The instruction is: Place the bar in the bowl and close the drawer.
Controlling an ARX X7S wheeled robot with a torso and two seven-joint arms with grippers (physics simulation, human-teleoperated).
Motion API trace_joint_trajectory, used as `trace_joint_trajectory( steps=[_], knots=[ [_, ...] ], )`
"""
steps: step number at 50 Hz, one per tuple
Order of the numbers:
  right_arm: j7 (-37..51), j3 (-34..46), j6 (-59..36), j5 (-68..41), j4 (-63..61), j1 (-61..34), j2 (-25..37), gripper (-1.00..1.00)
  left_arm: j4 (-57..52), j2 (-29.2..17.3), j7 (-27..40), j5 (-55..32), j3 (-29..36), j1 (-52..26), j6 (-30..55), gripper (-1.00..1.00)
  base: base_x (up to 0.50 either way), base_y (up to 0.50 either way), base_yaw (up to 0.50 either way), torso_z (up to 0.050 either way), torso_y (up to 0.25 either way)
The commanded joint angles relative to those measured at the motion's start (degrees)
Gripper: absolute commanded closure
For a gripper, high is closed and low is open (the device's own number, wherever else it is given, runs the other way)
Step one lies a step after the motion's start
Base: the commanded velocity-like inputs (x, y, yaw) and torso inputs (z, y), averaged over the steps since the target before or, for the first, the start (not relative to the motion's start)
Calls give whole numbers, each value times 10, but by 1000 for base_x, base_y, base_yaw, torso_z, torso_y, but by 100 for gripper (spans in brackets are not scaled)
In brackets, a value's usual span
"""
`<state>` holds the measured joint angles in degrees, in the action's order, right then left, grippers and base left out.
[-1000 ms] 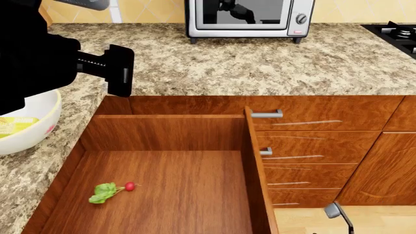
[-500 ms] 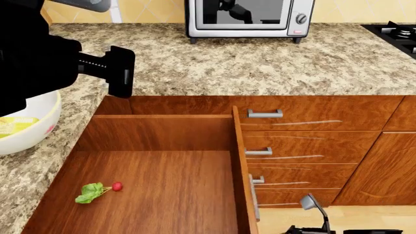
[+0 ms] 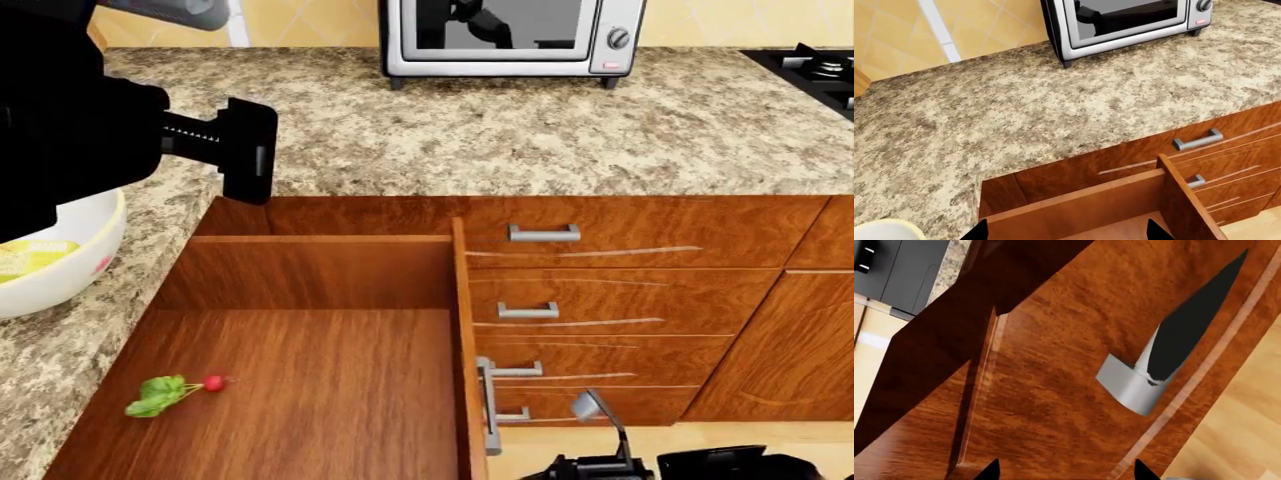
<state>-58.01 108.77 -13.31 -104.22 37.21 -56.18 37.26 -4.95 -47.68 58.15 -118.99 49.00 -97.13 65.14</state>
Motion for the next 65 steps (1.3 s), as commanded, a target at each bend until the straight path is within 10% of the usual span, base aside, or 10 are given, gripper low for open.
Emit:
trace_joint_trajectory(
  steps=[1, 32, 65],
  knots=[
    [-2, -25, -21, -19, -28, -13, -27, -100, -2, -2, 0, -2, 2, -1, -1, -100, 0, 0, 0, 0, 0],
    [7, -31, -83, -32, 38, -64, -130, -100, -1, -3, -16, 14, 8, 7, -5, -100, 0, 0, 0, 0, 1],
    [-114, 0, -201, -38, 372, -51, -351, -100, -10, -16, -22, 14, 9, 15, -11, -100, 0, 0, 0, 0, 0]
  ],
)
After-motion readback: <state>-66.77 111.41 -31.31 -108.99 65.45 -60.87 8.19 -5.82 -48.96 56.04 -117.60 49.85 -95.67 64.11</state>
